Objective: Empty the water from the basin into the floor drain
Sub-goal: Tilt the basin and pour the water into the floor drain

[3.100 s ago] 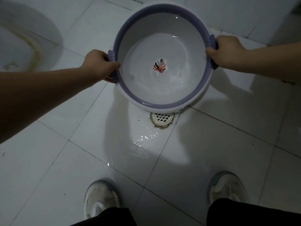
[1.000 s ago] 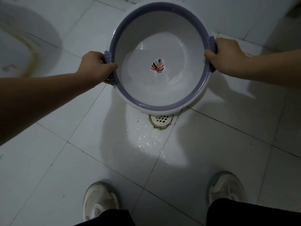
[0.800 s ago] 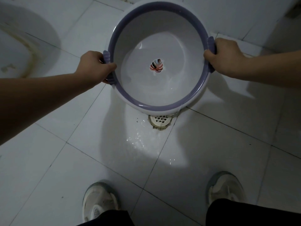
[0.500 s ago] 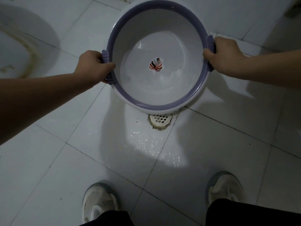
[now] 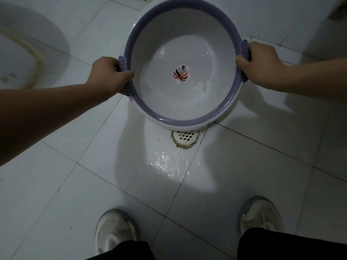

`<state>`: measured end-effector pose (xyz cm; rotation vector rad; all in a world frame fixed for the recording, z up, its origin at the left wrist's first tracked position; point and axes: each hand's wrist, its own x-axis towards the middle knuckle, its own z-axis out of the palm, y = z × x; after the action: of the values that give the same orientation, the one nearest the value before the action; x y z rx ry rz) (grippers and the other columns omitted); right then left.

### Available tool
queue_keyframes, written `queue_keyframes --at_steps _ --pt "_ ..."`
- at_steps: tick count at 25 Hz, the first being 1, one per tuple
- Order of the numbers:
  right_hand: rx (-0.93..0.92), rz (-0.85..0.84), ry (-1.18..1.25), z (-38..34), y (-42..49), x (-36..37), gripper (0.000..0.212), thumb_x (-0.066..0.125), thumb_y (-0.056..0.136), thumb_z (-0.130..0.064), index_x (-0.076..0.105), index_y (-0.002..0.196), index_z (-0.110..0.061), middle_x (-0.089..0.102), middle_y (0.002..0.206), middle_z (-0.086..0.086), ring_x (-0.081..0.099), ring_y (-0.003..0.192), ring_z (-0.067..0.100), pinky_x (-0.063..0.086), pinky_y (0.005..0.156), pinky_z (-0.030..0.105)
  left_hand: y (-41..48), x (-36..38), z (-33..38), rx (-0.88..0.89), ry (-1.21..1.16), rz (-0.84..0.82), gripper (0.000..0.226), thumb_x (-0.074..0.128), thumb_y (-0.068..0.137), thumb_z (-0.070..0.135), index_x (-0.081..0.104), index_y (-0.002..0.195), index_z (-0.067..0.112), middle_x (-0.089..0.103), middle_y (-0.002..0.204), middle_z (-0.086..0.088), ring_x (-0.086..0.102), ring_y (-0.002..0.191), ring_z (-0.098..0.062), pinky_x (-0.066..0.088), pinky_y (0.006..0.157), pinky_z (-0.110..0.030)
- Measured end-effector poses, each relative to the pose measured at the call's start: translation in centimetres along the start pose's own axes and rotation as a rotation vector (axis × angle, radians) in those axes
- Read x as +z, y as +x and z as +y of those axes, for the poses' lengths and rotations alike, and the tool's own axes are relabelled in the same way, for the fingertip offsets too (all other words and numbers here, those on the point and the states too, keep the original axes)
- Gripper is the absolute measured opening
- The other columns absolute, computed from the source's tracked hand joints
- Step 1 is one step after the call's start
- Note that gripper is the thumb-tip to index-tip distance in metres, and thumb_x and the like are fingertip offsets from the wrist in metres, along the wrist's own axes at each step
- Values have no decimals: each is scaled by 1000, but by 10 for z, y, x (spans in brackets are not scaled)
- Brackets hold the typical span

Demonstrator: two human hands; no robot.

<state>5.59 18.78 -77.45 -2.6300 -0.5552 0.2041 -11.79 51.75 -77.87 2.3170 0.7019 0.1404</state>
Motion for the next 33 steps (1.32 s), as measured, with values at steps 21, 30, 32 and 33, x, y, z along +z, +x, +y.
queue_keyframes --at_steps 21,30,32,33 --pt "0 25 -17 4 -3 5 25 46 94 -29 52 98 -5 54 86 11 43 59 16 28 47 20 -3 -2 1 31 70 25 14 62 88 22 60 89 9 59 69 6 60 54 -4 39 35 -4" --pt "-5 40 10 6 -3 5 19 47 92 -29 49 91 -10 54 83 9 43 56 6 28 46 20 -1 -1 -1 22 108 39 17 62 87 24 61 92 8 66 82 -7 62 60 -7 44 46 -12" --pt "-4 42 19 6 -4 5 19 47 91 -28 49 91 -9 55 83 9 44 56 6 29 46 20 -1 0 -1 19 103 35 17 62 87 24 61 92 8 67 85 -10 64 62 -10 47 50 -17" --pt "-3 40 23 6 -5 6 19 47 91 -28 49 91 -9 55 83 9 44 56 7 29 46 21 -1 0 -1 18 98 31 17 62 87 23 62 93 7 68 86 -11 65 63 -12 49 51 -18"
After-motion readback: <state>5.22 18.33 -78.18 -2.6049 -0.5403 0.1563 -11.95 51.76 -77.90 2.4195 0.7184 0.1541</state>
